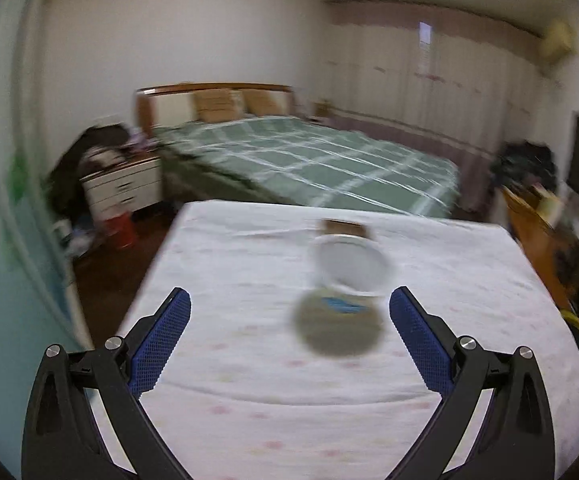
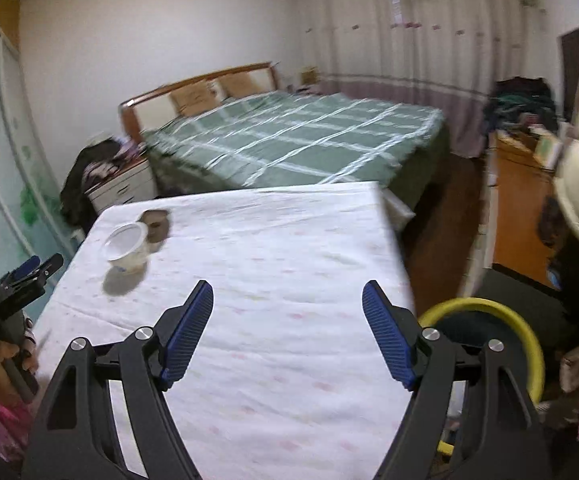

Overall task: Collect trash
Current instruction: 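Reach the right gripper to the white bowl rim and grasp it, then carry the white bowl with the right gripper into the bin and release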

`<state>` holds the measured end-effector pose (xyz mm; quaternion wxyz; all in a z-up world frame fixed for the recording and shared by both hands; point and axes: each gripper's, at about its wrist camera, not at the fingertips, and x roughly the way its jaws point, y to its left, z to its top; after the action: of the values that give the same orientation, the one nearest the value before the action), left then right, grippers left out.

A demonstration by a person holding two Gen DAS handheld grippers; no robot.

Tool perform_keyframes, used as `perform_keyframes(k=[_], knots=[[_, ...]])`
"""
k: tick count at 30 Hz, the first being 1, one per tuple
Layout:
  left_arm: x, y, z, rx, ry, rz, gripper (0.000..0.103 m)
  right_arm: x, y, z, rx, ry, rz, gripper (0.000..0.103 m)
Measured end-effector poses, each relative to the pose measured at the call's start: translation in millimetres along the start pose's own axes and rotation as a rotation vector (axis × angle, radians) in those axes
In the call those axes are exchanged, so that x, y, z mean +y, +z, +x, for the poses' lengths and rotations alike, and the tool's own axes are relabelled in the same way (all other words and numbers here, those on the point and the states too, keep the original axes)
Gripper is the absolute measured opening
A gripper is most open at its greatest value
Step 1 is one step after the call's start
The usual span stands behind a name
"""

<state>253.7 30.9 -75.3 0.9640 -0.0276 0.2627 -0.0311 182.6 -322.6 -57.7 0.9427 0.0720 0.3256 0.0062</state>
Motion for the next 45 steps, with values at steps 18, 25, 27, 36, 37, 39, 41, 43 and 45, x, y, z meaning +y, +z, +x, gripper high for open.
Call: perform_keyframes(k=[18, 25, 27, 36, 37, 39, 41, 43, 45], knots=[[18, -15, -5, -0.001, 0.046, -0.054, 0.098, 179, 63, 197, 0.285, 0.162, -0.154, 0.053], [19, -16, -3, 0.007, 0.041, -0.064, 0.098, 196, 54, 246, 0.385, 0.113, -0.155, 0.042], [19, -16, -2, 0.014, 0.037, -0.063, 0.098, 198, 53, 257, 0.409, 0.114, -0.142, 0.039], [18, -17, -1, 0.013, 0.040, -0.057, 0.098, 199, 51, 263, 0.410, 0.151, -0.105, 0.008], [18, -17, 0, 0.015, 0.041, -0.058, 0.098, 198, 51, 259, 0.401, 0.156, -0.104, 0.007], [18, -17, 0, 0.016, 0.043, -0.057, 0.098, 192, 51, 248, 0.383, 0.169, -0.094, 0.006], [17, -17, 0, 0.015, 0.048, -0.054, 0.098, 184, 52, 237, 0.366, 0.176, -0.084, 0.006], [17, -17, 0, 0.013, 0.053, -0.051, 0.098, 170, 50, 219, 0.341, 0.184, -0.066, 0.006], [16, -18, 0, 0.014, 0.056, -0.050, 0.098, 155, 49, 202, 0.318, 0.185, -0.051, 0.006]])
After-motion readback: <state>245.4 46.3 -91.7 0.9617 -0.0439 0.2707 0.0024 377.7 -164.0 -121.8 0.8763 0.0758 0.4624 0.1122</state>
